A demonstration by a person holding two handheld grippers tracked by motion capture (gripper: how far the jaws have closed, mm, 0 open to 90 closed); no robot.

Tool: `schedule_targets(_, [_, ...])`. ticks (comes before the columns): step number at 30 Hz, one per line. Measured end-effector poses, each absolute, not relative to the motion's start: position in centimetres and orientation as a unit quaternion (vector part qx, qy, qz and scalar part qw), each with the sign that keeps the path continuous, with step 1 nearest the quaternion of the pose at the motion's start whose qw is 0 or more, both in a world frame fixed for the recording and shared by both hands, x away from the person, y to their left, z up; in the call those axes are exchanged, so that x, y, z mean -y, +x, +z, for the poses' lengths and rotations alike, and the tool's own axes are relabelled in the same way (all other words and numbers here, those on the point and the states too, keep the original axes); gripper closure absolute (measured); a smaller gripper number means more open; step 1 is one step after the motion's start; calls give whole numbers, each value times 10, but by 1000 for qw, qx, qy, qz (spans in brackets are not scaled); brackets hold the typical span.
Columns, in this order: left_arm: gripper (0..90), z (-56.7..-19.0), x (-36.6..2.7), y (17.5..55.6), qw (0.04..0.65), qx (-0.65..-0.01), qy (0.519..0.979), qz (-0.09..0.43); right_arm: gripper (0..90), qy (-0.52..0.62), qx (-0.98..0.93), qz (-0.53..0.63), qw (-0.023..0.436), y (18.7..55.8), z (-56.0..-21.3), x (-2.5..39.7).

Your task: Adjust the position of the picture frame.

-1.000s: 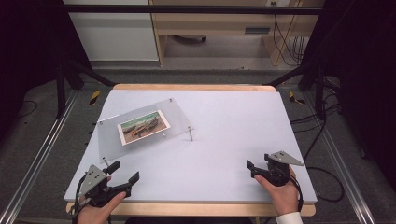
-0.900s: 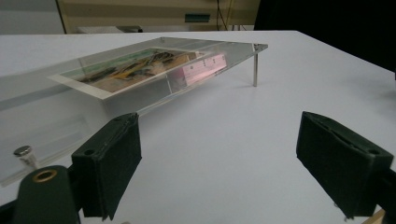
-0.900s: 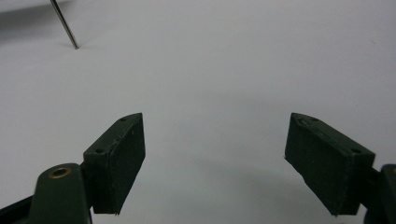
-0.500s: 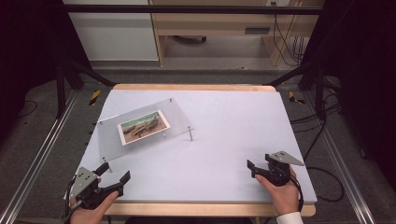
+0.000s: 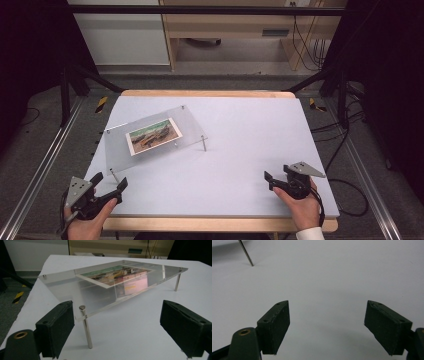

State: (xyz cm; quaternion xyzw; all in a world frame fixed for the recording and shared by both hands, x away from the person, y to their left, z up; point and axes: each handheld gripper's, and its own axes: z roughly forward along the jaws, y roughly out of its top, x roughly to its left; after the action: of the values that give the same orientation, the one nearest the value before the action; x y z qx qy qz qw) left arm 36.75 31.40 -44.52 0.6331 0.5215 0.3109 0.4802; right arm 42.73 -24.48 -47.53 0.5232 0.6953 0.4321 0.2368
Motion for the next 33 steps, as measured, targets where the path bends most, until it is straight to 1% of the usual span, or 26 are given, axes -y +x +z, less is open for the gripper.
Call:
schedule_targets(4, [116, -452, -320, 376, 461, -542, 635, 300, 208, 523, -694, 433, 239, 427, -475, 245])
schedule_targets(8, [146, -462, -331, 388, 450, -555, 639, 284, 213, 523, -691, 438, 240, 427, -474, 245])
schedule_targets(10, [171, -466, -336, 392, 446, -555, 645, 276, 216, 520, -689, 444, 241, 427, -472, 244])
schedule_targets(13, [179, -472, -335, 396, 448, -550, 658, 253, 225, 513, -688, 451, 246, 428, -469, 241])
schedule_targets(14, [185, -472, -335, 396, 448, -550, 658, 253, 225, 513, -688, 451, 246, 428, -469, 241])
schedule_targets(15, [188, -475, -329, 400, 442, -537, 674, 248, 237, 504, -688, 461, 244, 429, -465, 237])
schedule_targets(17, [189, -476, -324, 404, 428, -528, 687, 256, 254, 494, -692, 468, 241, 432, -460, 230])
schedule_targets(20, [189, -478, -325, 408, 425, -537, 684, 253, 262, 482, -697, 475, 237, 435, -454, 221])
schedule_targets(23, [221, -478, -330, 415, 431, -549, 666, 262, 309, 452, -708, 490, 232, 444, -444, 200])
schedule_targets(25, [262, -478, -331, 417, 431, -547, 667, 265, 345, 438, -715, 497, 223, 450, -441, 187])
schedule_targets(26, [271, -478, -331, 417, 431, -547, 667, 265, 345, 438, -715, 497, 223, 450, -441, 187])
schedule_targets(27, [286, -478, -330, 419, 433, -547, 667, 262, 371, 425, -721, 503, 216, 457, -439, 175])
schedule_targets(33, [332, -478, -332, 417, 437, -549, 662, 262, 428, 403, -732, 507, 213, 476, -435, 151])
